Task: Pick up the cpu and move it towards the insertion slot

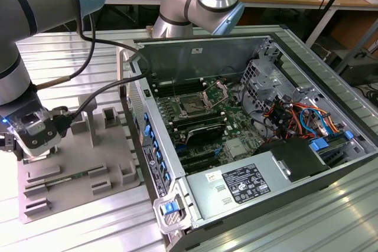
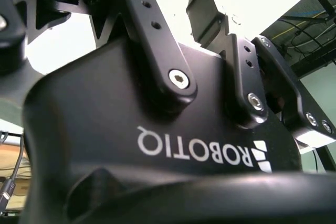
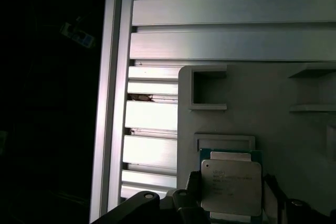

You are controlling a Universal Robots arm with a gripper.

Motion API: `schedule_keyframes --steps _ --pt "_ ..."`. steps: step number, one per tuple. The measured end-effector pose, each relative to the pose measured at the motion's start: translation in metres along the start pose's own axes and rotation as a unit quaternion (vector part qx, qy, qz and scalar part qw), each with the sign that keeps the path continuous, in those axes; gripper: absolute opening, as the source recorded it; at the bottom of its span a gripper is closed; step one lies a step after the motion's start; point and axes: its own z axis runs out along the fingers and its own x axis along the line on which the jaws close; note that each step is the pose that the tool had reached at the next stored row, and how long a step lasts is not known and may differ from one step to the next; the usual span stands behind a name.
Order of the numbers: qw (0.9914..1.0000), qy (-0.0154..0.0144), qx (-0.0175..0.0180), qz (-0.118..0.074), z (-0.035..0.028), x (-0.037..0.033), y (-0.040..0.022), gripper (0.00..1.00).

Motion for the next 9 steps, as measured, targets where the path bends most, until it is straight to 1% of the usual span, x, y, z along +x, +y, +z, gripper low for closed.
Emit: schedule_keyframes --steps 9 --pt "1.0 0.0001 0.0 0.0 -0.0042 0.0 0.0002 0.55"
